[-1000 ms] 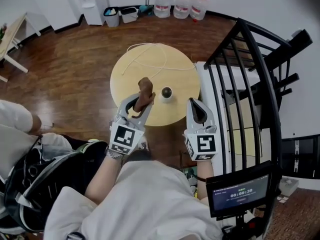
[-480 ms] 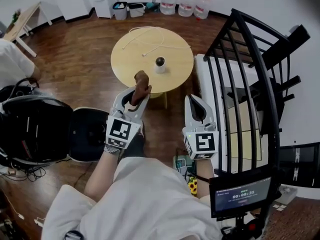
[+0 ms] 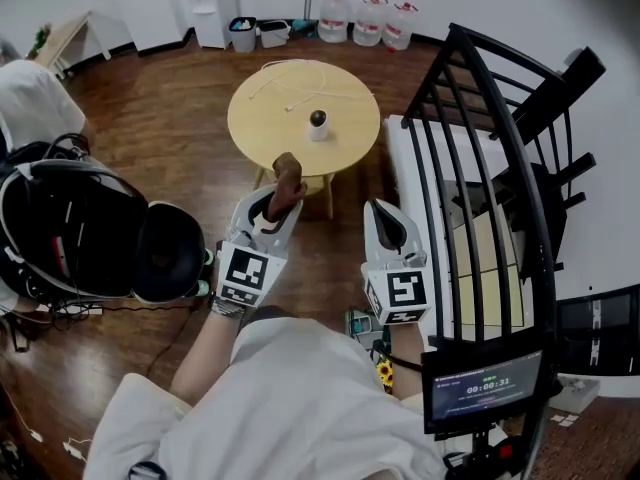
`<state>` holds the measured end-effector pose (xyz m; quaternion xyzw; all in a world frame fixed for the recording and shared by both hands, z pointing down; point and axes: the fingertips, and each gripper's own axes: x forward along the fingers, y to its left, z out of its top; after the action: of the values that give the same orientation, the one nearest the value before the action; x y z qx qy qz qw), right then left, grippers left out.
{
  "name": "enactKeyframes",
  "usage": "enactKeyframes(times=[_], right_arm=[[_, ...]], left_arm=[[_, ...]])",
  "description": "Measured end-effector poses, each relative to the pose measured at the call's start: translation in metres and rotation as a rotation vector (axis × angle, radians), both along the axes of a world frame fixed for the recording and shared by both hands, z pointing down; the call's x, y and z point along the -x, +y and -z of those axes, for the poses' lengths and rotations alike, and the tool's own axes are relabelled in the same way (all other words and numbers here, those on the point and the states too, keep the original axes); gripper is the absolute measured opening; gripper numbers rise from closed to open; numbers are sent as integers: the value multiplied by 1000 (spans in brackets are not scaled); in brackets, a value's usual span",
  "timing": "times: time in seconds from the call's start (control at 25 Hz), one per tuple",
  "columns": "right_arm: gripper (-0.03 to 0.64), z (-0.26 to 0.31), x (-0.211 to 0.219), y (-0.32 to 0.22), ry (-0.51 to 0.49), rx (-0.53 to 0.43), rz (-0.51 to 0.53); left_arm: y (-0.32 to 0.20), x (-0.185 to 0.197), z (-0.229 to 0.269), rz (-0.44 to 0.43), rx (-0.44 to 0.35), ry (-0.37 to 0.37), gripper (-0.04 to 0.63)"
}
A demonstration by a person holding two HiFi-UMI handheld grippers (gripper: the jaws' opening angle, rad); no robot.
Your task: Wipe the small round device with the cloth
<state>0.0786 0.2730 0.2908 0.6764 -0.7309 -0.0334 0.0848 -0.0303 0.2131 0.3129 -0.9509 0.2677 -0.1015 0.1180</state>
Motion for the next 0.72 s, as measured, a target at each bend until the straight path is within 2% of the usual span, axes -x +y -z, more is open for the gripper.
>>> enactKeyframes(times=[0.2, 0.44, 0.72], right_arm=[[3, 5, 14, -10, 11, -9, 1], [3, 35, 54, -22, -4, -24, -17], [3, 22, 38, -19, 7, -17, -20]], left_arm=[[-2, -2, 4, -43, -11, 3, 123], [-11, 30, 37, -83, -24, 1, 123], [-8, 13, 28, -83, -26, 13, 123]])
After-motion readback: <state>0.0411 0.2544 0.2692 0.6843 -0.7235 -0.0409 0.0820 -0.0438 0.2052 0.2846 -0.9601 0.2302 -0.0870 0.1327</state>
